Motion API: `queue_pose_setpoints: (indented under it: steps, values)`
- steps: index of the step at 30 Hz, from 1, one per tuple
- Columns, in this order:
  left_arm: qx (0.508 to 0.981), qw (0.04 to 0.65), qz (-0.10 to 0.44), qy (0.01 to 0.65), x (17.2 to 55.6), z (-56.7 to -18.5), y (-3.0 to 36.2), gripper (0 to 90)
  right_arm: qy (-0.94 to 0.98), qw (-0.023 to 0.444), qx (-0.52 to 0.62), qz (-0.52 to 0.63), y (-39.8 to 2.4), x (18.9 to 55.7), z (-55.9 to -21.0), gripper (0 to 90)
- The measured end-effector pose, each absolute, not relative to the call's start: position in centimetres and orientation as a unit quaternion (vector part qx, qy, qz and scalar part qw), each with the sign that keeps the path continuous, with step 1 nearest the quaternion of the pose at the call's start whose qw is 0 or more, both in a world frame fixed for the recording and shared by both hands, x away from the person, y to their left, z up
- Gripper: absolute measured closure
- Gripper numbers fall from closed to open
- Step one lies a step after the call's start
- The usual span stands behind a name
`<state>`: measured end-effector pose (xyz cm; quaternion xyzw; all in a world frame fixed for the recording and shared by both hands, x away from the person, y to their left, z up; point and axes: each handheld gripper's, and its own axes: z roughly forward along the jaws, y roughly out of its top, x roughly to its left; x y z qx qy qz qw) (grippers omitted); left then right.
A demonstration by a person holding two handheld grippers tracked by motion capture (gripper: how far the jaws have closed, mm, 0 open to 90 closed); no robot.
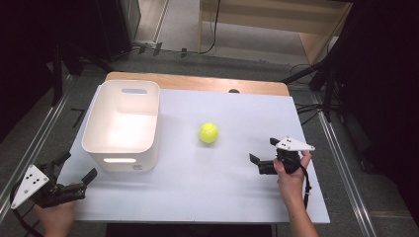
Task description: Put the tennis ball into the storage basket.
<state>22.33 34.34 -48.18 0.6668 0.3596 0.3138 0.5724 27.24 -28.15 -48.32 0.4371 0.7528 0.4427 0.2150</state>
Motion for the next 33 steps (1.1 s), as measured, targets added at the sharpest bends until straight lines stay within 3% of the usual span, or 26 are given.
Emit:
queue_pose_setpoints:
  steps: [33]
  values:
    - [0.677,0.562,0.32,0.352,22.3,-48.2,33.9,0.0,0.78,0.188,0.423,0.421,-25.0,31.4,-47.2,0.0]
